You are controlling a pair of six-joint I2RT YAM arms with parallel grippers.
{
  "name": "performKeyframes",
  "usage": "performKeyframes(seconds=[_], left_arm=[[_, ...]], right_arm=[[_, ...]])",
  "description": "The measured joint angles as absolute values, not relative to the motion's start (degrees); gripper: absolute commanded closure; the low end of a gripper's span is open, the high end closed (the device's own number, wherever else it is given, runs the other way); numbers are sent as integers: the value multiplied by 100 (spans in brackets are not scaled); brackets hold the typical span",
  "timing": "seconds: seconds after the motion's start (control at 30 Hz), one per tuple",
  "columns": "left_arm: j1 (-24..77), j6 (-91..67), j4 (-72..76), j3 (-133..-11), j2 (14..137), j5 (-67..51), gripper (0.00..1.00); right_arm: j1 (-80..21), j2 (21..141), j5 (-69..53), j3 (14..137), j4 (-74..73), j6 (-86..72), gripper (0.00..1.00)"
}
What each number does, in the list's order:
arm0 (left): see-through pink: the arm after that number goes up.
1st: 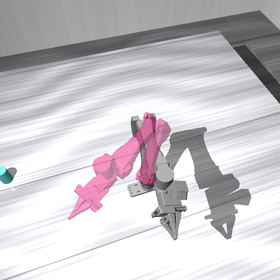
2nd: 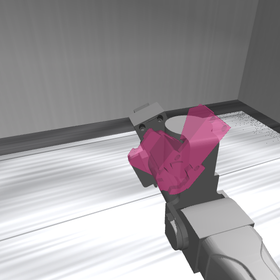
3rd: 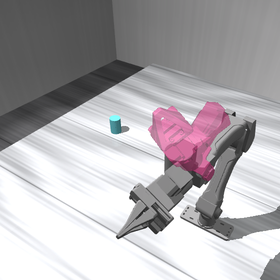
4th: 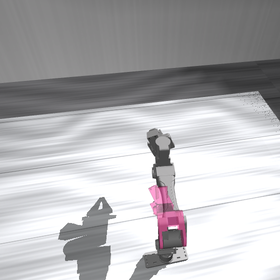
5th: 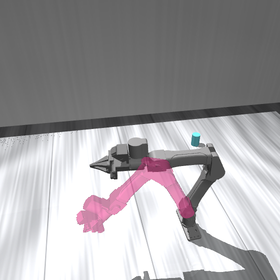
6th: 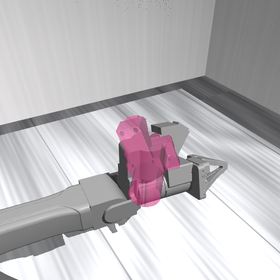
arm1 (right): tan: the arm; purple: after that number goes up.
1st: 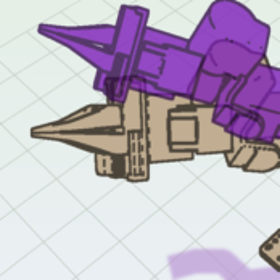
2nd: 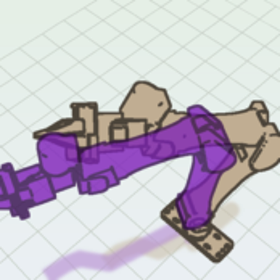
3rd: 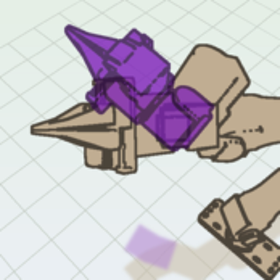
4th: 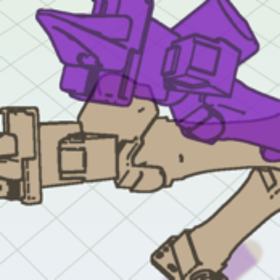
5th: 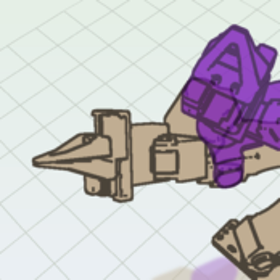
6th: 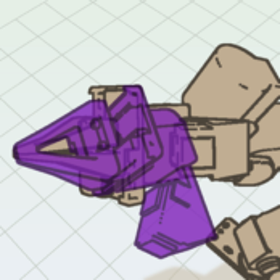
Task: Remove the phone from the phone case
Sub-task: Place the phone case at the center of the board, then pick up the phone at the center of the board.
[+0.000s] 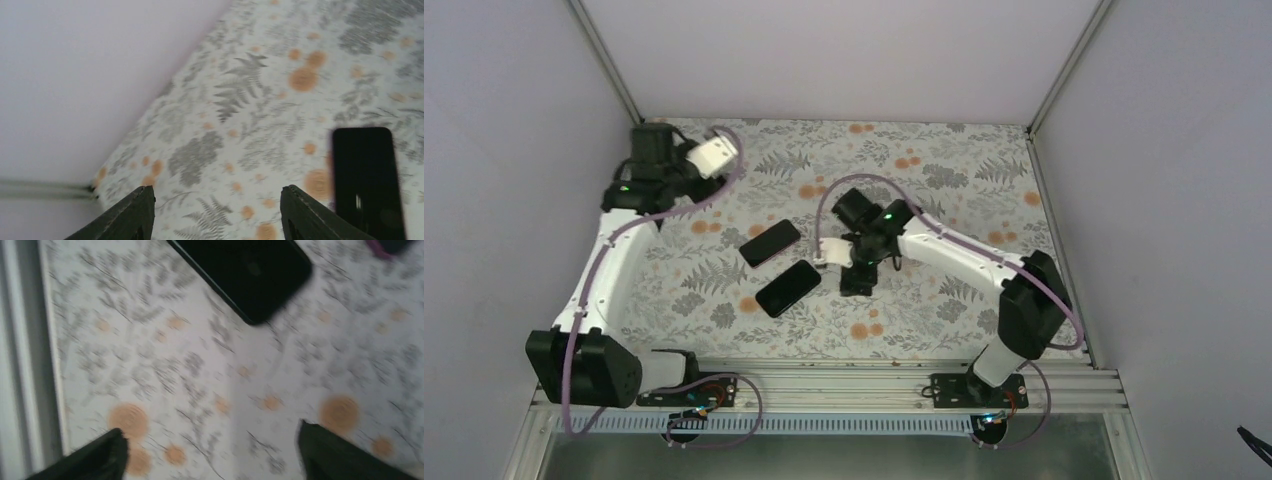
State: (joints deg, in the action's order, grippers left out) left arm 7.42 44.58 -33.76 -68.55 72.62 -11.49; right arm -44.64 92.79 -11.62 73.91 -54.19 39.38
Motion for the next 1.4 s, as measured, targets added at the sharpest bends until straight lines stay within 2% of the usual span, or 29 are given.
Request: performKeyframes(seconds=[0.03, 0.07, 0.1, 0.13, 0.17, 0.23, 0.37, 0.53, 0.7, 1.07, 1.4], left_arm=[[493, 4429, -3428, -7006, 7264, -1288, 39], [167, 4390, -3507, -7183, 7266, -1516, 42], [-40, 4366, -3562, -7284, 7273, -1678, 44], [-259, 4318, -3599, -7347, 7279, -1844, 47], [-464, 4283, -3634, -7363, 7288, -2018, 49], [-735, 4195, -3760, -7347, 7319, -2211, 53], [-1009, 4084, -3782, -7113, 7323, -2272, 53], [-1146, 4012, -3830, -6978, 7323, -2276, 37], [-1194, 3957, -3785, -6842, 7279, -2303, 34], [-1249, 3767, -3514, -6713, 7236, -2342, 33], [-1271, 3686, -3424, -6582, 7177, -2383, 32]], right_arm=[[-4683, 9351, -1197, 7432, -5400, 3988, 48], [-4899, 9511, -1234, 7577, -5415, 3981, 71], [-5043, 9706, -1282, 7760, -5419, 3983, 86], [-5175, 9968, -1339, 8016, -5393, 3964, 93], [-5328, 10298, -1387, 8368, -5387, 3929, 95], [-5520, 10871, -1459, 8997, -5358, 3837, 96], [-5909, 12042, -1527, 10431, -5382, 3717, 96], [-6257, 13028, -1542, 11415, -5400, 3634, 96], [-6370, 13408, -1516, 11391, -5325, 3507, 96], [-6331, 13419, -1426, 11122, -4694, 3138, 96], [-6329, 13869, -1321, 11480, -4556, 2971, 96]])
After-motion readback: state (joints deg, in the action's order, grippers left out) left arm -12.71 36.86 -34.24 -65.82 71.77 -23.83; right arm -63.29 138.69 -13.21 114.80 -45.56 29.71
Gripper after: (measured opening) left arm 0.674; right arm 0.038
